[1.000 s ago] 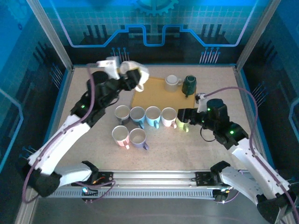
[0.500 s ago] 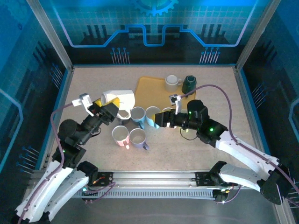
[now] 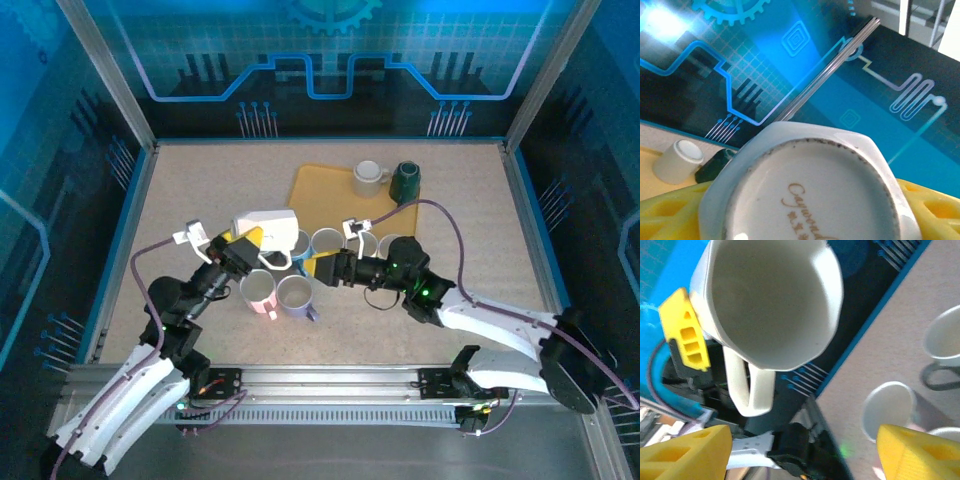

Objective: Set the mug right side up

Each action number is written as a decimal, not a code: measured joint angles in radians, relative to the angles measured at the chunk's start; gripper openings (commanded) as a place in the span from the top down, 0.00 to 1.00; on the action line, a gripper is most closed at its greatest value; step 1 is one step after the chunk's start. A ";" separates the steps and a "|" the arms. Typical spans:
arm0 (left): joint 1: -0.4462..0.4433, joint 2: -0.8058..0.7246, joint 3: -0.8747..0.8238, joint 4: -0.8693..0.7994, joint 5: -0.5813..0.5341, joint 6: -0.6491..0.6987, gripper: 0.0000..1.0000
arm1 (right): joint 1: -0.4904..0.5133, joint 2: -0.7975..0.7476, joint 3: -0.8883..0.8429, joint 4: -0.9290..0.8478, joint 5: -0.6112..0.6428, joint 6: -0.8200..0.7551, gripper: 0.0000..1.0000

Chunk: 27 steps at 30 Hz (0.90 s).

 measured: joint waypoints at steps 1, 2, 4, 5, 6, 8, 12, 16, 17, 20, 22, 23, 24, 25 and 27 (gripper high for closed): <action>0.000 0.006 -0.006 0.026 0.003 -0.008 0.48 | 0.007 0.030 0.000 0.054 -0.013 0.021 0.22; 0.000 0.011 -0.010 0.043 0.006 -0.014 0.48 | 0.014 0.058 0.002 0.101 -0.023 0.040 0.21; 0.000 0.019 -0.019 0.079 0.006 -0.019 0.48 | 0.028 0.107 0.008 0.172 -0.044 0.072 0.21; 0.000 0.020 -0.023 0.089 0.006 -0.023 0.48 | 0.037 0.127 0.014 0.195 -0.050 0.085 0.21; 0.000 0.021 -0.026 0.099 0.006 -0.026 0.48 | 0.044 0.143 0.021 0.212 -0.054 0.093 0.21; 0.000 0.025 -0.031 0.122 0.006 -0.034 0.48 | 0.058 0.169 0.043 0.242 -0.064 0.106 0.23; 0.000 0.027 -0.041 0.149 0.006 -0.040 0.49 | 0.078 0.214 0.092 0.304 -0.069 0.127 0.30; -0.001 0.027 -0.059 0.178 0.006 -0.040 0.50 | 0.082 0.259 0.121 0.364 -0.061 0.162 0.44; -0.001 0.027 -0.064 0.185 0.007 -0.040 0.51 | 0.081 0.274 0.127 0.379 -0.057 0.174 0.48; -0.003 0.027 -0.072 0.198 0.007 -0.040 0.52 | 0.081 0.310 0.134 0.411 -0.039 0.212 0.61; -0.005 0.027 -0.074 0.203 0.007 -0.037 0.52 | 0.081 0.328 0.135 0.427 -0.034 0.232 0.72; -0.005 0.027 -0.077 0.207 0.005 -0.034 0.52 | 0.081 0.332 0.137 0.433 -0.034 0.245 0.77; -0.005 0.027 -0.081 0.213 0.000 -0.028 0.52 | 0.081 0.334 0.140 0.434 -0.034 0.263 0.84; -0.005 0.027 -0.085 0.220 -0.006 -0.019 0.51 | 0.081 0.333 0.142 0.436 -0.033 0.272 0.88; -0.008 0.027 -0.089 0.231 -0.015 -0.013 0.49 | 0.081 0.332 0.150 0.423 -0.032 0.274 0.94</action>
